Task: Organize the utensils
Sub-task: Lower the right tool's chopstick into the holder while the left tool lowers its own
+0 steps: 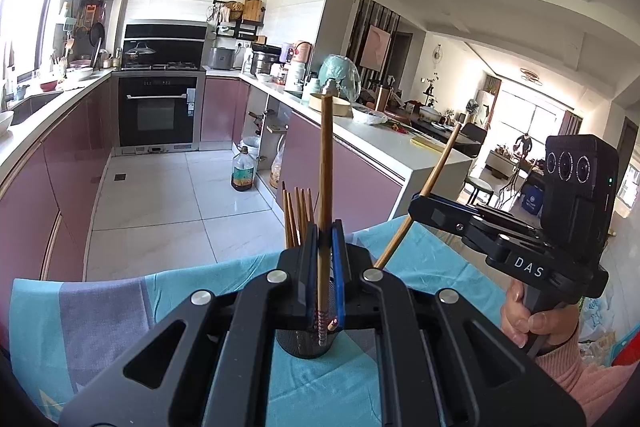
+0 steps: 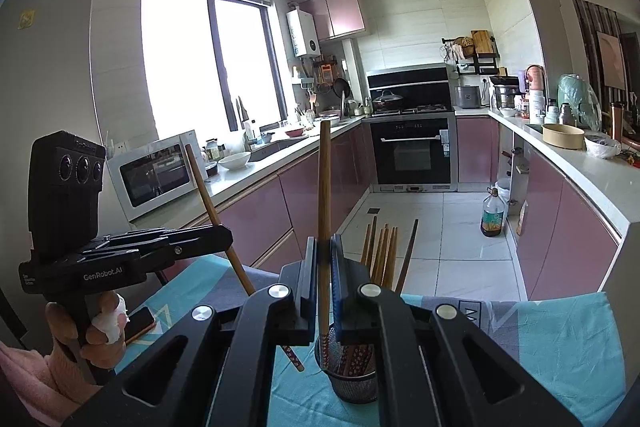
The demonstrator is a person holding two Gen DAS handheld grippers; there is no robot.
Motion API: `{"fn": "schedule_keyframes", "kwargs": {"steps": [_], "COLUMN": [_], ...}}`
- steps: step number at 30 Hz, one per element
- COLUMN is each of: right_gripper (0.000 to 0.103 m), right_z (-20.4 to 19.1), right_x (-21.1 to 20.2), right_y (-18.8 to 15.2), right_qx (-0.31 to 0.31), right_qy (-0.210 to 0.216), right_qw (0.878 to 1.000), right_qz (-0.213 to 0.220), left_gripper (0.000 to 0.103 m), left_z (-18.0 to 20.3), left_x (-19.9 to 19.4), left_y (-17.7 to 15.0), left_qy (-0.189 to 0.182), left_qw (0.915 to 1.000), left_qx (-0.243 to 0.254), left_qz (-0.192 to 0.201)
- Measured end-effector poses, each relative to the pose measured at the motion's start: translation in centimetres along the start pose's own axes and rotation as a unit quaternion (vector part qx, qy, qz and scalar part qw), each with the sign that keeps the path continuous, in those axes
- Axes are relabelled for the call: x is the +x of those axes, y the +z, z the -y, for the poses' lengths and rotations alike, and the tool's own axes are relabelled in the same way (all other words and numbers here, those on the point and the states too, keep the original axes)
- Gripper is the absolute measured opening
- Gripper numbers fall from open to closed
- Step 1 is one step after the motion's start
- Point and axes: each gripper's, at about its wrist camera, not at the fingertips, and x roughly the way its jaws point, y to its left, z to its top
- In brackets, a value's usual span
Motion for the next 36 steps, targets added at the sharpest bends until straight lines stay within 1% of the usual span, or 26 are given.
{"fn": "schedule_keyframes", "kwargs": {"steps": [6,14,21,26,36], "right_gripper": [0.005,0.005,0.005,0.005,0.005], "right_z": [0.4,0.8,0.6,0.7,0.8], "right_x": [0.4,1.7,2.5,3.3,4.0], "right_y": [0.4,0.1,-0.3,-0.6,-1.1], "right_qx": [-0.001,0.0,0.0,0.001,0.006], "right_qy": [-0.006,-0.017,-0.025,-0.029,-0.031], "right_qw": [1.0,1.0,0.999,0.999,0.999], "right_qz": [0.001,-0.011,-0.021,-0.03,-0.044], "left_gripper": [0.008,0.008,0.008,0.008,0.008], "left_z": [0.3,1.4,1.9,1.8,1.3], "left_x": [0.1,0.9,2.0,2.9,3.7], "left_y": [0.5,0.2,0.1,-0.2,0.6], "left_qy": [0.006,0.025,0.022,0.015,0.016], "left_qw": [0.9999,0.9996,0.9997,0.9996,0.9992], "left_qx": [0.005,0.014,0.012,0.007,0.004], "left_qz": [0.009,0.005,-0.005,-0.021,-0.036]}}
